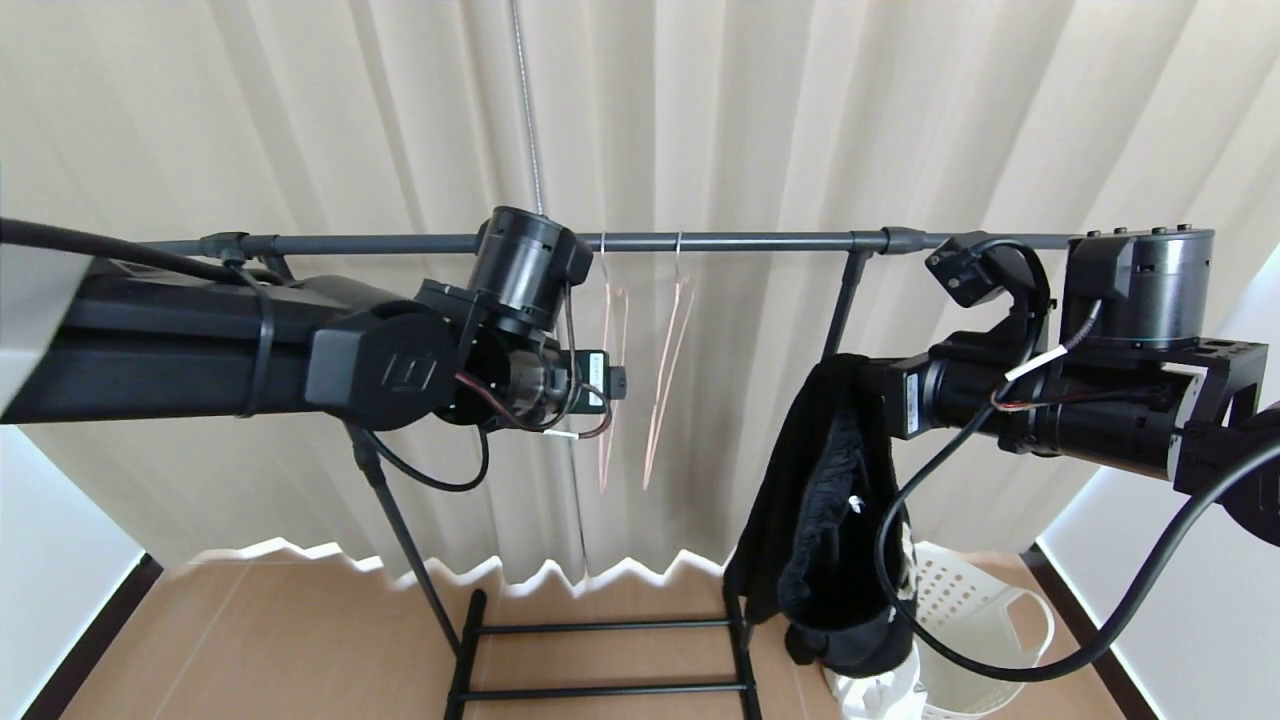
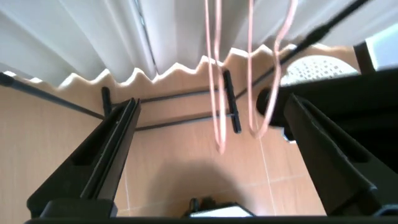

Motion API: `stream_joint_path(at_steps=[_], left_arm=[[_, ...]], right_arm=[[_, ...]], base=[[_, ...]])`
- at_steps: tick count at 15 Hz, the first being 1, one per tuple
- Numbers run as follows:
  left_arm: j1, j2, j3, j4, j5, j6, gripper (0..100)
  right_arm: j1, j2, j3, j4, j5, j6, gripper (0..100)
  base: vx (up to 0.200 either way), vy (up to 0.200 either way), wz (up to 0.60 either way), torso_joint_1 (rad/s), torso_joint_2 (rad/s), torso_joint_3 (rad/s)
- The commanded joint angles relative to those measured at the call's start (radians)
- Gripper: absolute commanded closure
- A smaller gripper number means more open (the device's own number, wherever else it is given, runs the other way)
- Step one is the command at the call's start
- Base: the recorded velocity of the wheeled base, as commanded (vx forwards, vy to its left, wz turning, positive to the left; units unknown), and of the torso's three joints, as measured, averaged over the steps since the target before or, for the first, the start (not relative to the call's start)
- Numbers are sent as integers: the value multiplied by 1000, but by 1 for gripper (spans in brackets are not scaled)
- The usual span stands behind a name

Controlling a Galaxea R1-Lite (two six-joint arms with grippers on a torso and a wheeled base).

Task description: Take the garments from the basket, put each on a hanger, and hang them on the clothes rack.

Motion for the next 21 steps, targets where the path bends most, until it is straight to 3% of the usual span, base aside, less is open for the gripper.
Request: stream_joint_path(at_steps=[1,4,8,19,21], left_arm=[[9,118,-90,1,30,-2,0],[9,223,-225,1,50,-6,0],[9,358,-355,6,137,-13,0],[34,382,-372,1,153,-18,0],[35,418,-421,1,154,-18,0]], right_arm=[[0,0,1,0,0,0,100],[0,2,1,0,-1,0,100],[0,0,1,0,-1,0,100],[2,3,7,-3,-1,0,100],[2,3,7,-3,-1,0,100]], base=[[0,0,0,0,0,0],[0,0,0,0,0,0],[0,0,0,0,0,0],[0,0,0,0,0,0],[0,0,0,0,0,0]])
